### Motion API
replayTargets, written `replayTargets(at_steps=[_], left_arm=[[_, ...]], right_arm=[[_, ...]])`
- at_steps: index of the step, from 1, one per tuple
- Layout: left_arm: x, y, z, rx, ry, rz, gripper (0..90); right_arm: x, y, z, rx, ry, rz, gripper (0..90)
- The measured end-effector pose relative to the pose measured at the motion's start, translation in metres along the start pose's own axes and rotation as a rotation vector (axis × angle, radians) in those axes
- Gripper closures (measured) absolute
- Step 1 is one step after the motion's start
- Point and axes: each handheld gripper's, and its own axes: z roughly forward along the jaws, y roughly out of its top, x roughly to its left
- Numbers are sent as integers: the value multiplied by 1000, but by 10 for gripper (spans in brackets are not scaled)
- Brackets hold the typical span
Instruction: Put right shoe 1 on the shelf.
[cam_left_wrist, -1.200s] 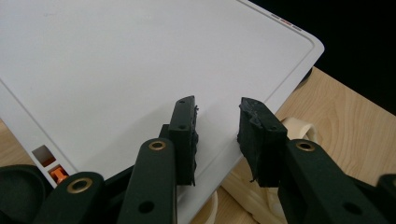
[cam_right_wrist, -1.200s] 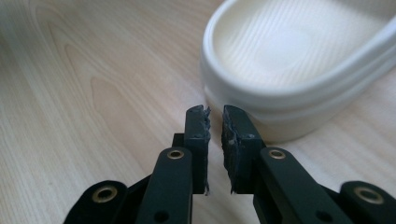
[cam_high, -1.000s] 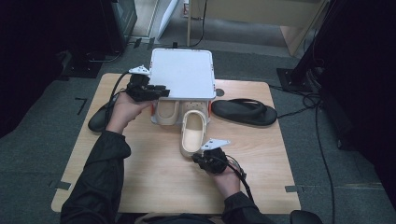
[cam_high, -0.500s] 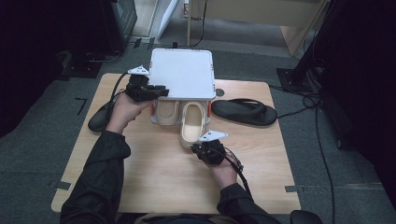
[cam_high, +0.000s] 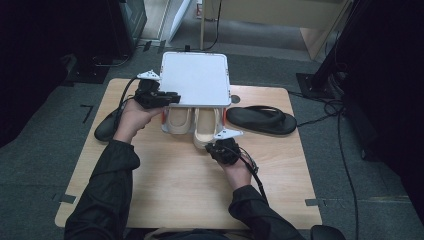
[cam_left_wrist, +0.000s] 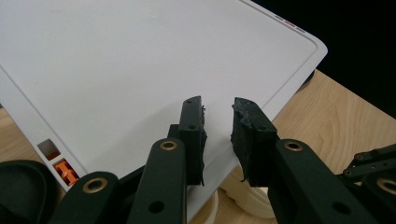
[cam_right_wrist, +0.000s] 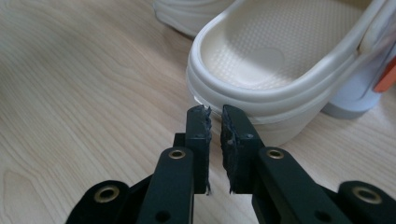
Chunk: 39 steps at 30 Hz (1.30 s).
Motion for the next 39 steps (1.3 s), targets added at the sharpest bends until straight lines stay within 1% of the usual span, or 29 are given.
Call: replayTargets(at_steps=[1, 2, 7, 8, 9, 10, 13, 14, 17, 19, 23, 25, 26, 27, 30, 33, 35, 37, 39], left_arm=[[0, 0, 0, 0, 0, 0, 740], [0, 0, 0, 0, 1, -1, 741], [0, 0, 0, -1, 3, 1, 743], [0, 0, 0, 0, 3, 2, 743], [0, 0, 0, 0, 2, 2, 743], [0, 0, 0, 0, 1, 0, 743], [0, 0, 0, 0, 2, 2, 743], [0, 0, 0, 0, 1, 2, 743], [0, 0, 0, 0, 1, 1, 743], [0, 0, 0, 0, 0, 1, 743], [0, 0, 0, 0, 4, 2, 743], [0, 0, 0, 1, 2, 1, 743], [0, 0, 0, 1, 2, 3, 743], [0, 0, 0, 1, 2, 3, 743], [0, 0, 0, 0, -1, 1, 743], [0, 0, 0, 0, 1, 0, 742], [0, 0, 0, 0, 1, 0, 743], [1, 0, 0, -3, -1, -2, 742], [2, 0, 0, -3, -9, -10, 738]], right_arm=[[0, 2, 1, 0, 3, 9, 809], [-1, 3, 2, 0, -9, 0, 808], [-7, 11, 5, -7, -27, 9, 806], [-9, 13, 5, -9, -21, 14, 804], [-10, 15, 5, -11, -28, 18, 802], [-11, 16, 6, -12, -36, 11, 802], [-15, 20, 6, -20, -34, 32, 812], [-14, 20, 6, -19, -31, 34, 816], [-10, 19, 7, -4, 1, 39, 840], [-6, 18, 9, 0, 19, 24, 849], [2, 19, 18, 7, 32, 5, 848], [4, 19, 21, 16, 20, 6, 842], [3, 20, 23, 15, 12, -1, 846], [2, 21, 24, 13, 13, 8, 842], [-1, 24, 26, 18, -5, 8, 834], [-3, 27, 28, 20, -14, -6, 833], [-6, 29, 30, 23, -25, -6, 828], [-10, 30, 31, 19, -16, 3, 822], [-14, 31, 34, 7, 11, 22, 782]])
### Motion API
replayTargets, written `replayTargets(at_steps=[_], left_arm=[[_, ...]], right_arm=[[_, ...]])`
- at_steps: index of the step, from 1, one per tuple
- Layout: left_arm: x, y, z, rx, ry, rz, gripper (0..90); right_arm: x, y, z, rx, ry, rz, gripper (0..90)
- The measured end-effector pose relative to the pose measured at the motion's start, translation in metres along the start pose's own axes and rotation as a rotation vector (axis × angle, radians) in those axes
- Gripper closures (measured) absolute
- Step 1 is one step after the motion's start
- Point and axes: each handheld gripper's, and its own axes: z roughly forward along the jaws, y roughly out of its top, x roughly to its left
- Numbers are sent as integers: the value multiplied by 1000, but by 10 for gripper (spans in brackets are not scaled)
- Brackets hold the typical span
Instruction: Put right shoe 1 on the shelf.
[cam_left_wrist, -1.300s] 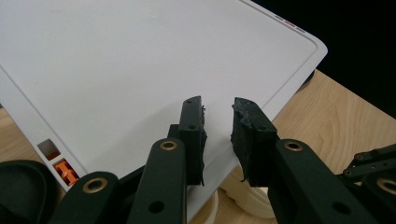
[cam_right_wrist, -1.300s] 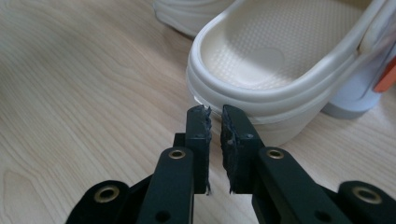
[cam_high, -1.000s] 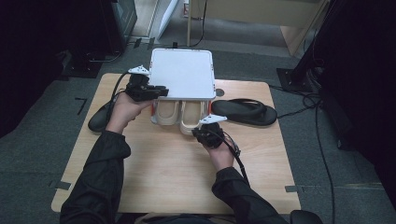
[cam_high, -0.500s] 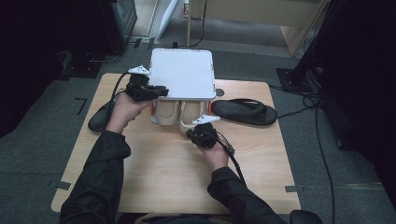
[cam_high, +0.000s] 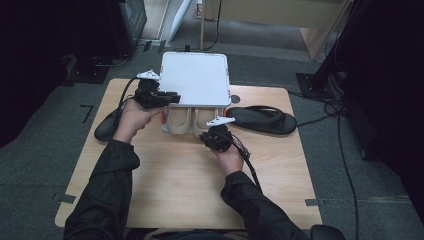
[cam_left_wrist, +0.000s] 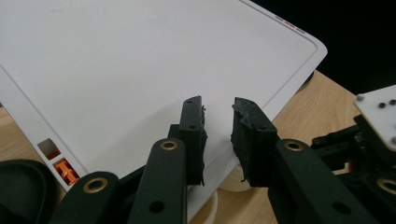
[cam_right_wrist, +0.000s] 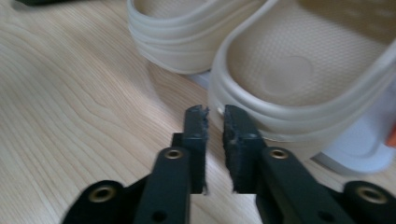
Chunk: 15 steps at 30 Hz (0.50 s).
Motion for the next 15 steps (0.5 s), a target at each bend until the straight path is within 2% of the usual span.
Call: replayTargets(at_steps=[3, 6, 8, 10, 12, 15], left_arm=[[2, 0, -1, -3, -15, -13, 735], [2, 0, -2, -2, -18, -10, 717], [3, 0, -2, -7, -29, -10, 654], [4, 0, -3, -6, -39, -28, 594], [5, 0, -6, -4, -34, -39, 573], [5, 0, -10, 6, -23, -35, 552]], right_arm=[[-4, 1, 3, -9, 5, -15, 786], [-4, 2, 2, -3, 23, -3, 751], [-3, 2, -1, 6, 40, -11, 730], [-2, 0, -5, 4, 60, -17, 698], [0, -2, -11, 3, 80, -28, 659], [3, -6, -19, -5, 109, -56, 615]])
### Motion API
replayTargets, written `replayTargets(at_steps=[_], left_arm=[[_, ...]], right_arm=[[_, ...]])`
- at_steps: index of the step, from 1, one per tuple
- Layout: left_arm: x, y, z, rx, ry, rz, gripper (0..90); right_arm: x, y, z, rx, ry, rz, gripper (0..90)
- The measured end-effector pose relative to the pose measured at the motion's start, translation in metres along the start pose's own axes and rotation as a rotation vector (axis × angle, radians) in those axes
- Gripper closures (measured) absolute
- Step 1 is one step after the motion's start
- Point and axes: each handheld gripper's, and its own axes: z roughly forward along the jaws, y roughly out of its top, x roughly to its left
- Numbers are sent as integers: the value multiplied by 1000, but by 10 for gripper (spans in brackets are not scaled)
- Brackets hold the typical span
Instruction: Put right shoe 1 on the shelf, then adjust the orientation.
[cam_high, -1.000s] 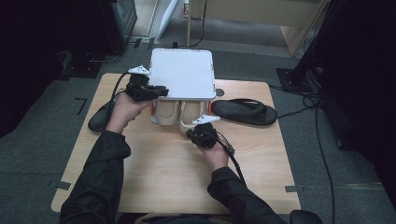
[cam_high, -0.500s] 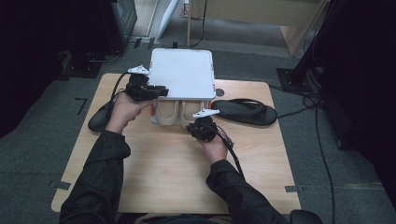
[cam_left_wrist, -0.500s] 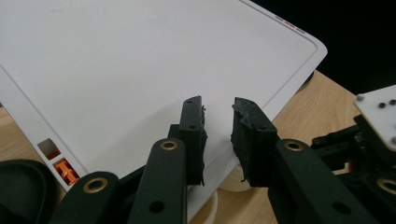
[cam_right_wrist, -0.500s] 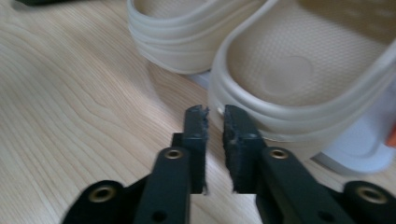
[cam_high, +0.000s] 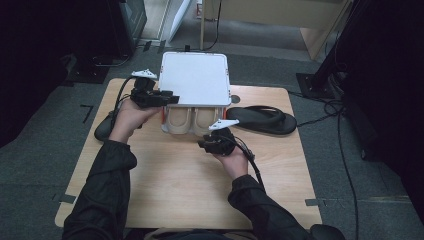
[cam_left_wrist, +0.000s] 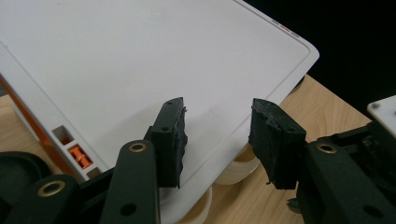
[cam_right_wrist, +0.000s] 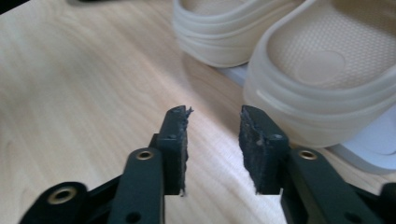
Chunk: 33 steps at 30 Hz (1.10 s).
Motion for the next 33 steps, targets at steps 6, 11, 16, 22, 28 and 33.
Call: replayTargets(at_steps=[6, 11, 16, 22, 28, 33], left_arm=[[-5, -1, -12, -2, 8, 17, 527], [-9, -5, -24, -3, 25, 23, 514], [-7, -11, -39, -17, 45, 7, 510], [-1, -24, -55, -27, 81, -20, 510], [4, -35, -64, -34, 98, -38, 524], [9, -45, -72, -46, 114, -43, 535]], right_arm=[[0, -7, -15, -17, 50, 19, 591], [-3, -11, -25, -31, 62, 9, 591], [-4, -13, -37, -41, 69, -15, 586], [-12, -17, -54, -57, 70, -27, 579], [-19, -22, -63, -75, 61, -18, 580], [-22, -26, -67, -67, 59, -35, 588]])
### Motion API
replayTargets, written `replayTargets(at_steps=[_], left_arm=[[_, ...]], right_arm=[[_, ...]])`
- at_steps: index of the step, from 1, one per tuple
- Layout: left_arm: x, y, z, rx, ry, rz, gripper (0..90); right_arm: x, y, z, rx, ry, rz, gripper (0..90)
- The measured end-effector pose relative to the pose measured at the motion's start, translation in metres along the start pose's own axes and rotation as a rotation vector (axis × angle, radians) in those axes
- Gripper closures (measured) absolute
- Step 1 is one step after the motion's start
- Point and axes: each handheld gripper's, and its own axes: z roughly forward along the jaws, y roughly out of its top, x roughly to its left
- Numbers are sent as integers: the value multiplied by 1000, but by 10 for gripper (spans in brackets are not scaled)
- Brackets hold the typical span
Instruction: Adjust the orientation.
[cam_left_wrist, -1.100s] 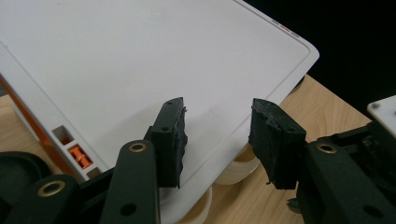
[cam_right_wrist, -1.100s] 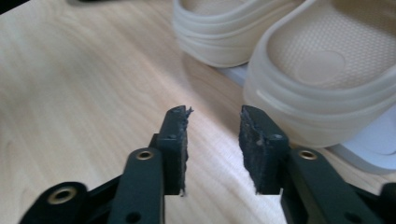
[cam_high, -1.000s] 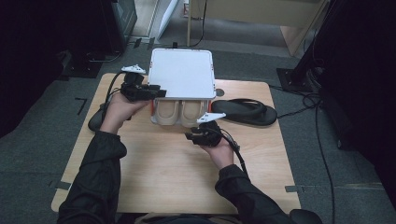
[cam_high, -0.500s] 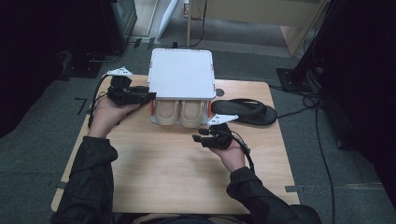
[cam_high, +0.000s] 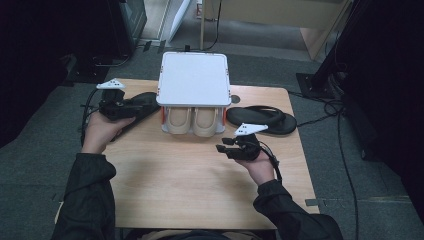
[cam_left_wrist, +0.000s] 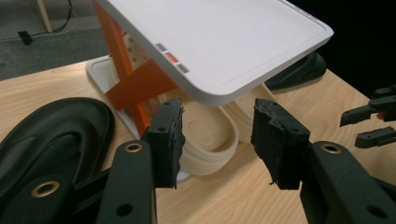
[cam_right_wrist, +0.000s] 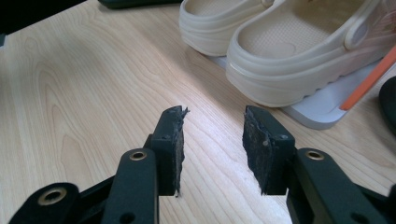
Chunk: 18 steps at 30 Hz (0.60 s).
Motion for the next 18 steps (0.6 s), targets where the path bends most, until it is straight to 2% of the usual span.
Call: replayTargets(at_steps=[4, 10, 18], left_arm=[[7, -7, -5, -4, 20, -9, 551], [29, -25, -9, -19, 60, -48, 592], [58, -45, -2, 32, 119, -52, 671]], right_arm=[[-2, -2, -4, 8, 15, 1, 588], [-5, -7, -6, -1, 14, 8, 589], [-8, -12, -5, -4, 8, 30, 609]])
